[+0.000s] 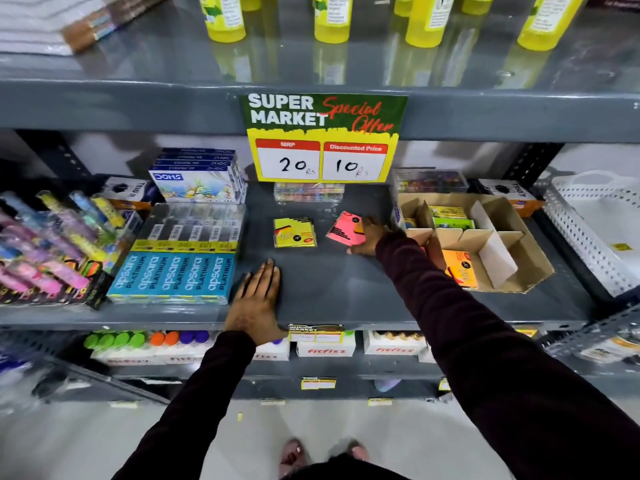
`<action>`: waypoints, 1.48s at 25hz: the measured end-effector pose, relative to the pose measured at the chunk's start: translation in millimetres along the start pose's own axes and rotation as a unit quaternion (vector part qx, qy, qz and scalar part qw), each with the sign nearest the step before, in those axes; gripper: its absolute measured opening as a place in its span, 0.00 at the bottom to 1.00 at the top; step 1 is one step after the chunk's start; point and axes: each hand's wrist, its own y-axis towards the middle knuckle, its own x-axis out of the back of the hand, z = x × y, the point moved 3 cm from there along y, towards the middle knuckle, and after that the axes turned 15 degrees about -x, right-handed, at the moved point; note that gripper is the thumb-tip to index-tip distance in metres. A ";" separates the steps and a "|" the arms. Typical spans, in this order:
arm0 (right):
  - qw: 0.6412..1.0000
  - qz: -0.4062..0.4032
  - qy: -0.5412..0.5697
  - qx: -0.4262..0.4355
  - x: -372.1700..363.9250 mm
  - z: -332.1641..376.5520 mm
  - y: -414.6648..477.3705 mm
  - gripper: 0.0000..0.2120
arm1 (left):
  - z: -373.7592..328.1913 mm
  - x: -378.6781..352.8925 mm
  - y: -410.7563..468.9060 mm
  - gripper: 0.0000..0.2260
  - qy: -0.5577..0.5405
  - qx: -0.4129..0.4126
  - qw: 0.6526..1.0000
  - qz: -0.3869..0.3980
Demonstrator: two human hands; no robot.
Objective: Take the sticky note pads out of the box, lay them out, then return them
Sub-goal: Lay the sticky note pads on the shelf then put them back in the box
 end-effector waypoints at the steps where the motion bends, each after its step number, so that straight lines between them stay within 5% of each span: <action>1: 1.000 -0.007 -0.009 -0.002 2.5 0.0 -0.1 0.35 | 0.0 0.4 -0.3 0.54 -0.002 0.004 1.000 -0.001; 4: 0.999 -0.043 -0.009 -0.011 4.6 2.2 -9.3 0.28 | 0.5 -0.4 -0.4 0.53 0.007 -0.002 1.000 -0.001; 8: 0.994 -0.086 0.052 -0.032 -0.2 3.4 -40.9 0.33 | -0.2 -1.4 0.8 0.57 0.038 -0.013 0.999 0.020; 13: 0.968 -0.157 0.184 -0.074 22.5 -50.4 -89.9 0.20 | -1.3 -1.5 0.0 0.58 0.035 -0.013 0.999 0.015; 19: 0.895 -0.230 0.300 -0.238 28.9 -151.2 -96.0 0.30 | 0.5 -6.4 1.9 0.57 0.042 -0.012 0.999 0.018; 29: 0.886 -0.160 0.311 -0.305 -35.9 -162.7 -60.7 0.29 | 2.4 -7.0 3.7 0.61 0.054 0.000 0.998 0.041; 37: 0.865 -0.191 0.325 -0.330 -27.6 -144.0 -60.6 0.29 | -0.8 -5.1 2.7 0.61 0.061 -0.006 0.997 0.037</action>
